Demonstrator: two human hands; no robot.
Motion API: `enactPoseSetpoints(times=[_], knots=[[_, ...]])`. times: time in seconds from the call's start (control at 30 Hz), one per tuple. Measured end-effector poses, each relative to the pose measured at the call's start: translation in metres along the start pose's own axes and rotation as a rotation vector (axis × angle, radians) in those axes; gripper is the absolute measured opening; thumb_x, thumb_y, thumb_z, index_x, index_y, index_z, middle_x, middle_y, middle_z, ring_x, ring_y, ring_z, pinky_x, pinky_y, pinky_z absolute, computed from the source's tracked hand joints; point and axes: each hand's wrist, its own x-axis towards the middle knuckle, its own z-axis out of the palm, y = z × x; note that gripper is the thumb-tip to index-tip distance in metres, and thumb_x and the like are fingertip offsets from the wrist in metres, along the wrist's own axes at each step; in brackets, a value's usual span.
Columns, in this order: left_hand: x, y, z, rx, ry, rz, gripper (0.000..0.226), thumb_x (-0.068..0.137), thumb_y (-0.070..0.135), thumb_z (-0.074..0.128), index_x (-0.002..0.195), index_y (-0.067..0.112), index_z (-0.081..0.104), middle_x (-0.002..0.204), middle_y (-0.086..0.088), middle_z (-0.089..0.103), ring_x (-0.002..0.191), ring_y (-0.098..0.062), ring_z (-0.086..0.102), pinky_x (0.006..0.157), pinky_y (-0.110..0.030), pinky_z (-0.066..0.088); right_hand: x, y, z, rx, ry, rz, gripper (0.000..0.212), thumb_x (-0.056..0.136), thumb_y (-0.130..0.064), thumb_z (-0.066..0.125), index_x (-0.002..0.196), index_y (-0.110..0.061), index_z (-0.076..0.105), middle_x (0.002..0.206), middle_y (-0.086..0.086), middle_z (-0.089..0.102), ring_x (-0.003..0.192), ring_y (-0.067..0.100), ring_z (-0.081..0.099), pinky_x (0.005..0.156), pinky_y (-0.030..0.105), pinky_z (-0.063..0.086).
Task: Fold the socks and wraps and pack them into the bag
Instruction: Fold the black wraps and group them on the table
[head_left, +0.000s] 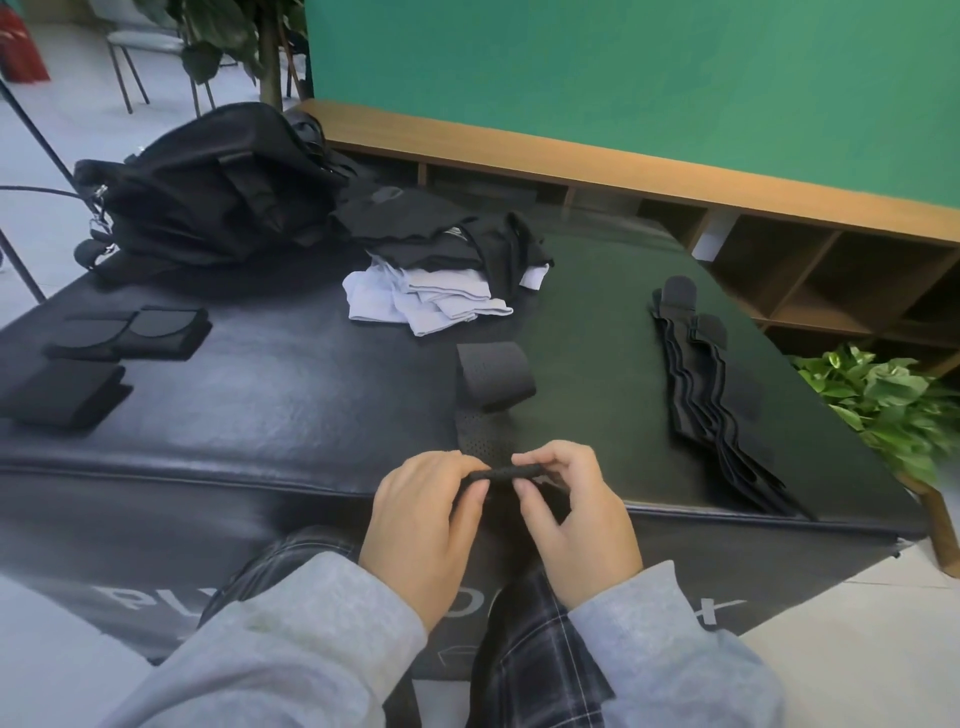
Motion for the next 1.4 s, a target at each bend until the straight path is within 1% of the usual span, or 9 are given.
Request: enactPoseSetpoints(times=[0.1,0.27,0.43,0.67,0.9,1.1,1.2,1.3,1.4], knots=[[-0.001,0.004,-0.003,-0.063,0.012,-0.096,0.008,0.092,0.03,0.049,0.094,0.037,0.054,0.086,0.018,0.058,0.087,-0.008,0.053,0.078,-0.022,0.04,-0.001,0.0,0.002,0.014,0.05,0.011,0.034,0.086,-0.014,0.064,0.087,-0.039,0.041,0.089,-0.017,0.063,0.089,-0.002,0.058,0.075,0.014,0.044],[-0.002,0.012,-0.007,-0.141,0.044,-0.201,0.039,0.087,0.016,0.06,0.09,0.048,0.037,0.088,0.029,0.049,0.094,-0.009,0.052,0.077,-0.011,0.036,-0.002,-0.003,0.0,-0.006,0.085,-0.023,0.036,0.086,-0.011,0.063,0.079,-0.039,0.041,0.078,-0.021,0.056,0.085,-0.007,0.055,0.069,0.008,0.042],[0.001,0.01,-0.007,-0.005,-0.03,-0.162,0.02,0.085,0.017,0.064,0.101,0.028,0.057,0.09,0.016,0.051,0.093,-0.017,0.053,0.081,-0.024,0.035,-0.001,-0.004,0.0,-0.01,0.013,-0.008,0.041,0.087,-0.012,0.063,0.091,-0.047,0.043,0.085,-0.023,0.055,0.091,-0.008,0.052,0.077,0.004,0.039],[-0.003,-0.003,0.004,0.154,-0.028,-0.009,0.05,0.07,0.012,0.077,0.111,0.025,0.053,0.098,0.009,0.06,0.097,-0.008,0.044,0.084,-0.032,0.037,0.003,0.001,0.003,-0.148,-0.101,-0.05,0.038,0.088,-0.014,0.062,0.123,-0.026,0.053,0.089,-0.023,0.043,0.093,-0.013,0.042,0.078,0.002,0.033],[-0.004,-0.007,0.008,0.218,0.026,0.009,0.044,0.065,0.012,0.081,0.104,0.023,0.062,0.095,0.005,0.056,0.095,-0.013,0.041,0.079,-0.033,0.039,0.004,0.008,0.007,-0.247,-0.12,-0.09,0.038,0.087,-0.012,0.06,0.124,-0.02,0.056,0.101,-0.016,0.042,0.093,0.002,0.043,0.081,0.006,0.033],[-0.003,-0.007,0.007,0.22,0.036,-0.008,0.033,0.07,0.013,0.079,0.1,0.02,0.066,0.095,0.002,0.058,0.096,-0.014,0.041,0.079,-0.034,0.04,0.005,0.012,0.011,-0.222,0.001,-0.093,0.025,0.084,-0.025,0.063,0.108,-0.019,0.063,0.101,-0.012,0.043,0.092,0.004,0.043,0.079,0.012,0.036],[-0.002,-0.007,0.007,0.197,0.042,-0.004,0.028,0.076,0.015,0.075,0.101,0.02,0.066,0.1,0.003,0.059,0.098,-0.012,0.042,0.08,-0.035,0.04,0.005,0.014,0.009,-0.199,0.168,-0.17,0.026,0.082,-0.036,0.052,0.097,-0.021,0.067,0.118,-0.01,0.041,0.103,0.004,0.038,0.093,0.008,0.029],[-0.001,-0.006,0.006,0.181,0.017,-0.001,0.021,0.086,0.032,0.053,0.103,0.023,0.063,0.104,0.006,0.06,0.102,-0.01,0.044,0.082,-0.037,0.042,0.007,0.013,0.004,-0.176,0.153,-0.204,0.029,0.085,-0.034,0.047,0.101,-0.023,0.069,0.131,-0.01,0.041,0.118,-0.002,0.031,0.1,0.003,0.016],[-0.002,-0.006,0.005,0.157,-0.029,-0.008,0.028,0.088,0.037,0.038,0.103,0.028,0.061,0.107,0.011,0.059,0.103,-0.005,0.046,0.088,-0.032,0.035,0.009,0.015,0.004,-0.165,0.105,-0.245,0.034,0.087,-0.033,0.045,0.111,-0.024,0.068,0.13,-0.014,0.046,0.124,-0.001,0.032,0.105,0.012,0.021]])
